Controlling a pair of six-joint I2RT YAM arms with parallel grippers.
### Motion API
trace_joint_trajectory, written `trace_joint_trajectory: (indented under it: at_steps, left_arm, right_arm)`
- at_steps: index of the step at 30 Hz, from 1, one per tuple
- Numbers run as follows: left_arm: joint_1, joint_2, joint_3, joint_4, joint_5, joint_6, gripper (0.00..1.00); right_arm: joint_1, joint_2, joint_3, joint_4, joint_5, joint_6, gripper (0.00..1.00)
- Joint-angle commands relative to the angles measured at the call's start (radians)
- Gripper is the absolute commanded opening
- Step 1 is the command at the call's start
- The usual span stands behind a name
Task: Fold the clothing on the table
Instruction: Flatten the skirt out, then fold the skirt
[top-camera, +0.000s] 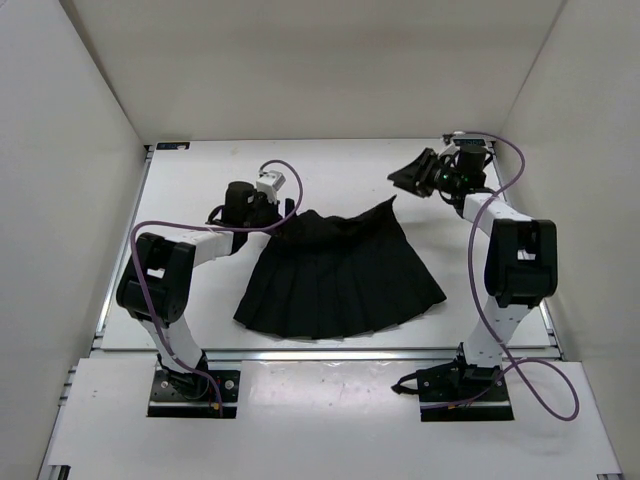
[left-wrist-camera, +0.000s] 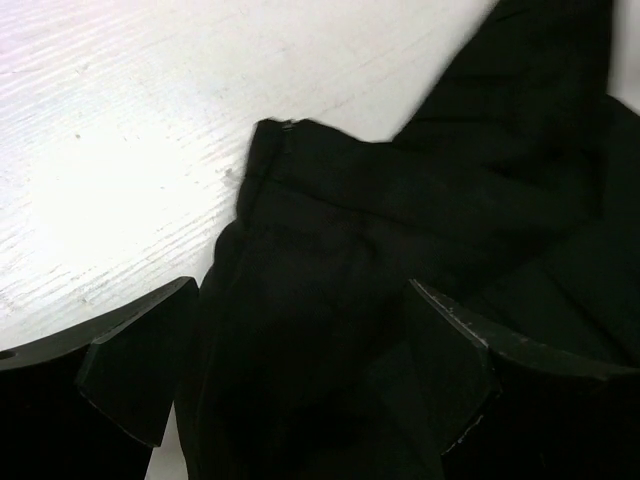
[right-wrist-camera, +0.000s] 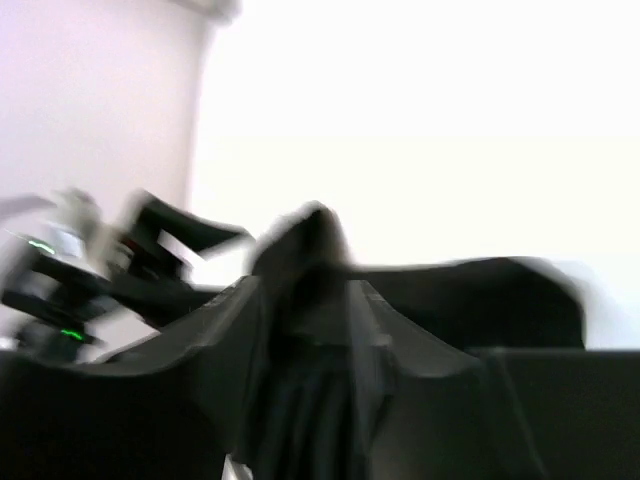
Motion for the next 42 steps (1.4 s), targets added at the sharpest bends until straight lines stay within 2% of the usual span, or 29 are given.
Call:
trace_joint_trajectory:
  at_steps: [1,3,5,8,11,14,15,18,20,23,28,36,42]
  left_arm:
    - [0.019,-0.038,-0.016,0.062,0.001,-0.080,0.94]
    - [0.025,-0.038,-0.022,0.088,0.001,-0.116,0.94]
    - [0.028,-0.041,-0.027,0.103,-0.013,-0.136,0.95]
    - [0.028,-0.018,-0.002,0.096,-0.022,-0.149,0.94]
    - [0.031,0.041,0.091,-0.008,-0.059,-0.191,0.93]
    - [0.068,0.094,0.142,-0.020,-0.102,-0.349,0.89]
    - [0.080,0.111,0.137,-0.003,-0.087,-0.389,0.84]
    - [0.111,0.129,0.114,0.088,-0.088,-0.532,0.74]
    - [0.097,0.137,0.148,0.038,-0.171,-0.516,0.74]
    - [0.059,0.158,0.237,-0.114,-0.266,-0.416,0.78]
    - [0.030,0.235,0.392,-0.244,-0.337,-0.334,0.80]
    - [0.051,0.273,0.420,-0.300,-0.349,-0.324,0.81]
    - [0.028,0.339,0.515,-0.380,-0.348,-0.296,0.78]
  right_arm:
    - [-0.033,0.113,0.039,0.448,-0.139,0.381,0.41]
    - [-0.029,0.172,0.079,0.482,-0.185,0.432,0.48]
    - [-0.029,0.188,0.068,0.481,-0.196,0.401,0.51]
    - [-0.052,0.149,0.025,0.407,-0.184,0.294,0.53]
    - [-0.095,0.118,0.010,0.248,-0.164,0.107,0.56]
    - [-0.121,0.110,0.054,0.063,-0.084,-0.152,0.59]
    - [-0.118,0.119,0.077,0.024,-0.031,-0.192,0.59]
    - [-0.077,0.162,0.239,-0.224,0.133,-0.420,0.60]
    - [-0.017,0.204,0.336,-0.324,0.262,-0.517,0.64]
    - [0.044,0.289,0.474,-0.439,0.353,-0.623,0.67]
    - [0.067,0.366,0.509,-0.444,0.358,-0.631,0.65]
    - [0.116,0.425,0.531,-0.465,0.382,-0.682,0.66]
    - [0.106,0.458,0.548,-0.449,0.347,-0.663,0.58]
